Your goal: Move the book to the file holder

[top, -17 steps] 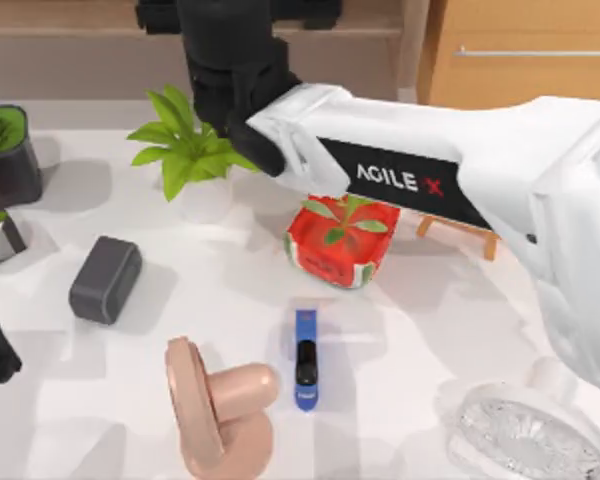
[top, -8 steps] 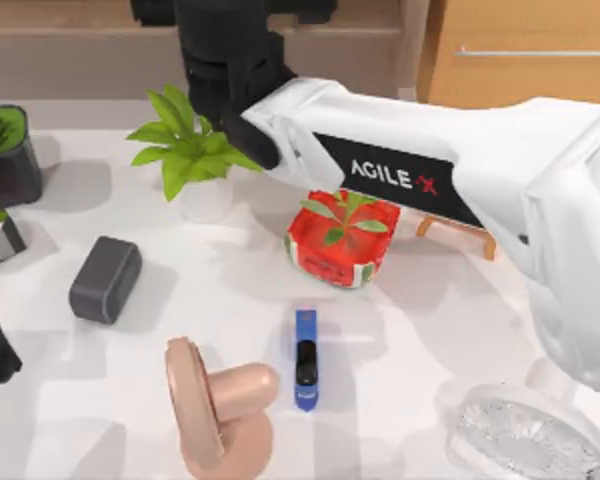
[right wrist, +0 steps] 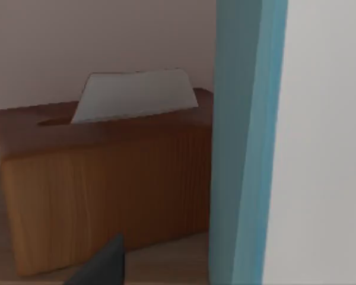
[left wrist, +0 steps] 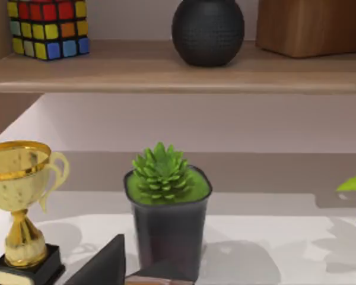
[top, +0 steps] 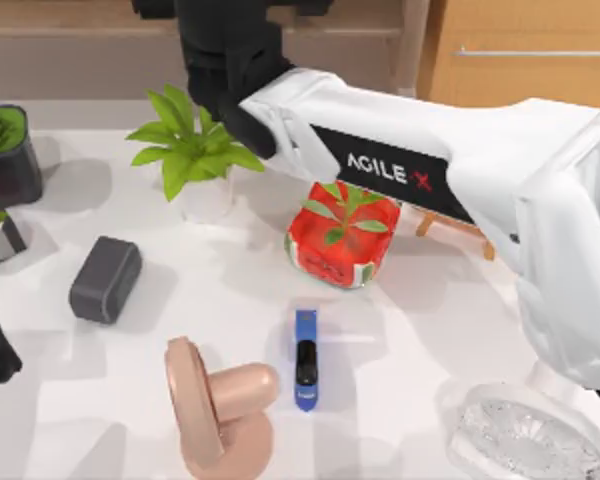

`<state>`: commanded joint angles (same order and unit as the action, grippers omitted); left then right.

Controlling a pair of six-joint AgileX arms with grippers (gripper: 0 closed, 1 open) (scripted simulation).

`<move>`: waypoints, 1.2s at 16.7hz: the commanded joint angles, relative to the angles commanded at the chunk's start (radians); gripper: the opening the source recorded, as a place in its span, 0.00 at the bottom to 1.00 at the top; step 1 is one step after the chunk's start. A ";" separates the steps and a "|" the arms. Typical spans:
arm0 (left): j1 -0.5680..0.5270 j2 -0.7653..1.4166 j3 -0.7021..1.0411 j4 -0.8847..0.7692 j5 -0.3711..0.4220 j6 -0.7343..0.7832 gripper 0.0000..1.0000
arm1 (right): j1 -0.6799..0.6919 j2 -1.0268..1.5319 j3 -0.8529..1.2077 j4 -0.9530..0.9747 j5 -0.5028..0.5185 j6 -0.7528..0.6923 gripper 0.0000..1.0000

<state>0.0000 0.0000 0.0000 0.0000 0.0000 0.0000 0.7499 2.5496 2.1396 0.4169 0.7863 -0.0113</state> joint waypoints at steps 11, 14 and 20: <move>0.000 0.000 0.000 0.000 0.000 0.000 1.00 | 0.000 0.000 0.000 0.000 0.000 0.000 0.17; 0.000 0.000 0.000 0.000 0.000 0.000 1.00 | 0.000 0.000 0.000 0.000 0.000 0.000 0.00; 0.000 0.000 0.000 0.000 0.000 0.000 1.00 | 0.000 0.000 0.000 0.000 0.000 0.000 0.00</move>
<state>0.0000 0.0000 0.0000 0.0000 0.0000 0.0000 0.7499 2.5496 2.1396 0.4169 0.7863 -0.0113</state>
